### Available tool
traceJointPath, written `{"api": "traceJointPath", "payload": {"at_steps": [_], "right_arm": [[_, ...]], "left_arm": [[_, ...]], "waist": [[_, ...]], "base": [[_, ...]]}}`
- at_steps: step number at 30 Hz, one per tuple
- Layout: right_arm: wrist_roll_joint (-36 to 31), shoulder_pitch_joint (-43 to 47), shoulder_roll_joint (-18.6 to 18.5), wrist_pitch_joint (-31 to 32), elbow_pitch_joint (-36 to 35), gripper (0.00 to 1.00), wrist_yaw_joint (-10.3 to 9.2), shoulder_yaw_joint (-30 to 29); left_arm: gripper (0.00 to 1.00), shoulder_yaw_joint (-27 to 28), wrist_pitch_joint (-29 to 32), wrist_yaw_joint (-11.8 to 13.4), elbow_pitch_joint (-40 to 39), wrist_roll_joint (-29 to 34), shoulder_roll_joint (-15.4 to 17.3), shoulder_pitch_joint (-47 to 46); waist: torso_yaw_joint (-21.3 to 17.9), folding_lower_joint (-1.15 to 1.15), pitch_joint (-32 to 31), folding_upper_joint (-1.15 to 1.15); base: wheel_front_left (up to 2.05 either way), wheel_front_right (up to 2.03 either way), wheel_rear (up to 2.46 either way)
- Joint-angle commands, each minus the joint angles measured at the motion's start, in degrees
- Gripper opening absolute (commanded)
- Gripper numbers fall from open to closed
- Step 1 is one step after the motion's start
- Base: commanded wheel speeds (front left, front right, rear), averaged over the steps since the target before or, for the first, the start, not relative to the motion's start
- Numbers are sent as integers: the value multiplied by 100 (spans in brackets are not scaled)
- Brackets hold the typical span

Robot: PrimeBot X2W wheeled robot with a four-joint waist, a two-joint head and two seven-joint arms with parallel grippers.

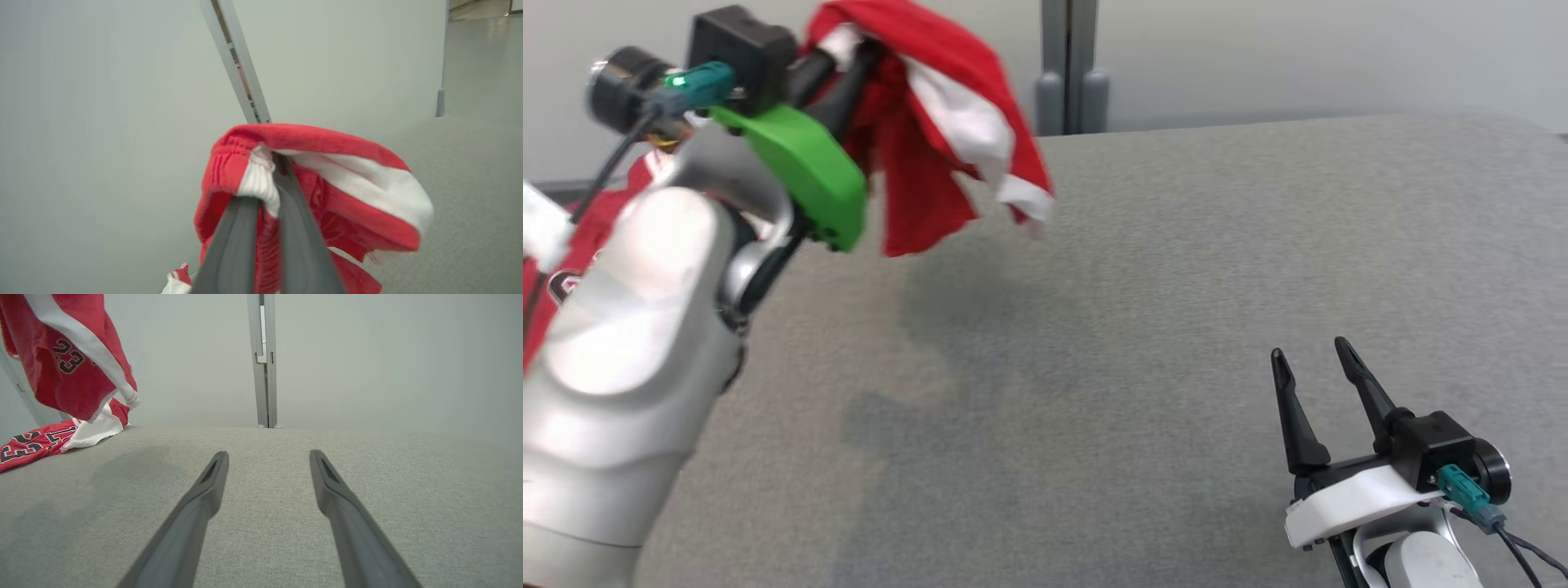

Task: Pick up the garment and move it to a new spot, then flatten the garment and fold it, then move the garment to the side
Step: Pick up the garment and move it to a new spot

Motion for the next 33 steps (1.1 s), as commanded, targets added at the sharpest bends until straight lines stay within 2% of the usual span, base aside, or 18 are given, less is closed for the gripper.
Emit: {"api": "traceJointPath", "payload": {"at_steps": [1,7,12,18,26,27,29,30,33], "right_arm": [[41,71,-6,-2,-3,100,-8,10],[103,4,-5,-2,-32,100,-8,50],[167,-179,-5,-2,-101,100,-8,49],[197,-387,-7,-2,-191,100,-7,10],[131,-505,-5,-2,-148,100,-7,-45],[128,-507,-6,-2,-141,100,-7,-45],[114,-511,-8,-2,-127,100,-7,-48],[110,-512,-6,-2,-120,100,-7,-55],[125,-490,-7,-2,-90,100,-7,-69]], "left_arm": [[0,-17,-13,-3,-87,-81,-140,29],[0,-190,-242,132,-116,-397,-833,516],[0,-205,-732,314,613,-658,-1263,1269],[0,-247,-1248,268,1802,-772,-1366,1868],[0,-151,-1860,172,2616,-887,-1480,1965],[9,-141,-1908,159,2667,-899,-1503,1956],[91,-93,-2022,148,2753,-901,-1533,1933],[100,-49,-2068,143,2794,-926,-1559,1931],[100,-3,-2150,138,2833,-859,-1586,1943]], "waist": [[-488,0,-245,0],[-806,0,14,0],[-962,0,415,0],[-1027,0,853,0],[-871,0,999,0],[-850,0,985,0],[-802,0,951,0],[-778,0,930,0],[-724,0,860,0]], "base": [[0,0,0],[0,0,0],[0,0,0],[0,0,0],[0,0,0],[0,0,0],[0,0,0],[0,0,0],[0,0,0]]}}
